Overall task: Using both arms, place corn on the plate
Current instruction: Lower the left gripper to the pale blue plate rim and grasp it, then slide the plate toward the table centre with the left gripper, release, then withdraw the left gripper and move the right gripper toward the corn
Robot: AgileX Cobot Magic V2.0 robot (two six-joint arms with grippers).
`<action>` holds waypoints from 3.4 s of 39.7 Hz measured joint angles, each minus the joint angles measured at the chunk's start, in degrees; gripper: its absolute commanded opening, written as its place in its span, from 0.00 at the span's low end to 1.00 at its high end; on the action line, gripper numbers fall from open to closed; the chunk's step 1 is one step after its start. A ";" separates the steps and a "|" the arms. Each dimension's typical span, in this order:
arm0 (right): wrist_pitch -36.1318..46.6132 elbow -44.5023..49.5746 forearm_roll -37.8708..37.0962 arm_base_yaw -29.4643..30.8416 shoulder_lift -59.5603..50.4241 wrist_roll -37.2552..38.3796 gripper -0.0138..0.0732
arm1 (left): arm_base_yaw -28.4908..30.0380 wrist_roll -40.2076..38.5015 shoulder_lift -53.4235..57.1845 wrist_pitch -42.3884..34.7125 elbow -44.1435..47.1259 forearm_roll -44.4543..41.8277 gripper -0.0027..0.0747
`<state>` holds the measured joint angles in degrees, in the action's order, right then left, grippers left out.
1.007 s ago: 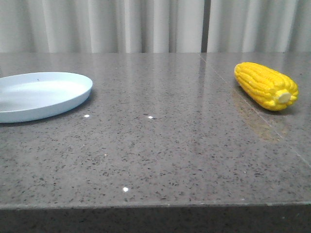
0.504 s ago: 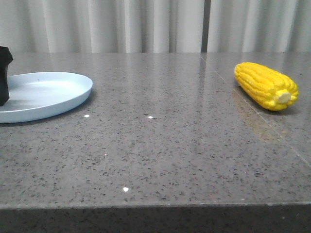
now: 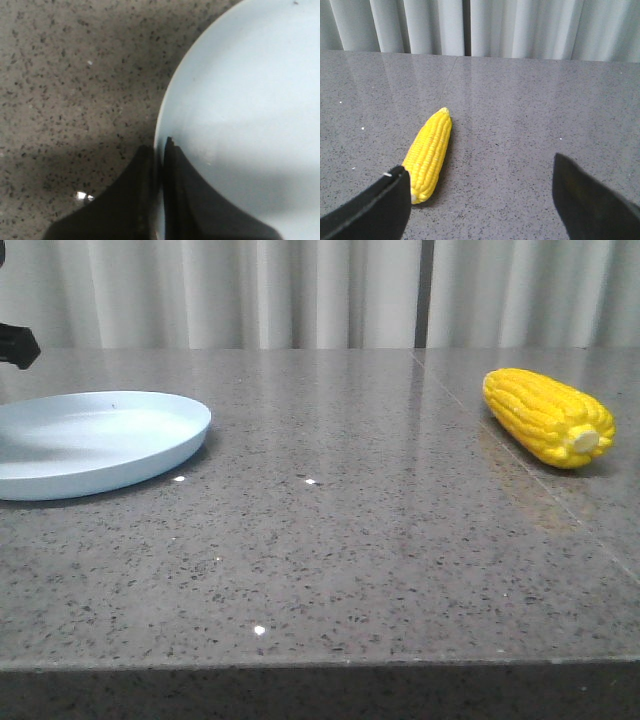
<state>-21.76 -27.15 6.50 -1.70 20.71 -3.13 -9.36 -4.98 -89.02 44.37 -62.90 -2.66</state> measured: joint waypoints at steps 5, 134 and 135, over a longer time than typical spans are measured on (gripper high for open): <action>0.00 0.00 0.00 0.00 0.00 0.00 0.85 | 0.00 1.59 0.98 0.55 -0.89 5.19 0.01; -7.91 -19.33 5.16 0.00 32.74 0.10 0.85 | 0.96 7.52 79.45 -22.99 41.14 0.02 0.01; -9.11 -20.82 6.06 0.00 35.70 0.10 0.85 | 0.96 7.52 79.45 -22.99 41.14 0.02 0.01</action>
<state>-30.87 -47.97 12.55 -1.70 56.41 -3.04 -8.40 2.54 -9.57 21.38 -21.76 -2.64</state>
